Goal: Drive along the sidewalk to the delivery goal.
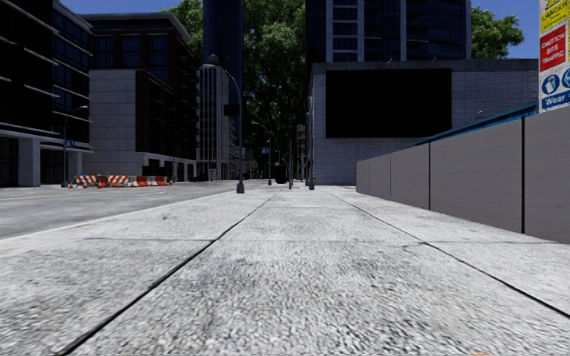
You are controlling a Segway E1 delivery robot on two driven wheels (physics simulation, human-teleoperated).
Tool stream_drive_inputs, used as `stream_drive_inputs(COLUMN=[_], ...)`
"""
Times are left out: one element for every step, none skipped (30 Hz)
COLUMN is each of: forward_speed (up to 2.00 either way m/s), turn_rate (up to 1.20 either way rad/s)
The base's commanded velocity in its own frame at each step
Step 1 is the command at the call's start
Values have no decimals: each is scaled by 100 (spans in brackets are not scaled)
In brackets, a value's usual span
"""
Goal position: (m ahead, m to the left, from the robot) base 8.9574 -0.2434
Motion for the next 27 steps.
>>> stream_drive_inputs(forward_speed=[200, 200, 200, 200, 200, 200, 200, 200, 200, 200, 200, 200, 200, 200, 200, 200, 200, 200, 200, 200, 200, 200, 200, 200, 200, 200, 200], turn_rate=[0, 0, 0, 0, 0, 0, 0, 0, 0, 0, 0, 0, 0, 0, 0, 0, 0, 0, 0, 0, 0, 0, 0, 0, 0, 0, 0])
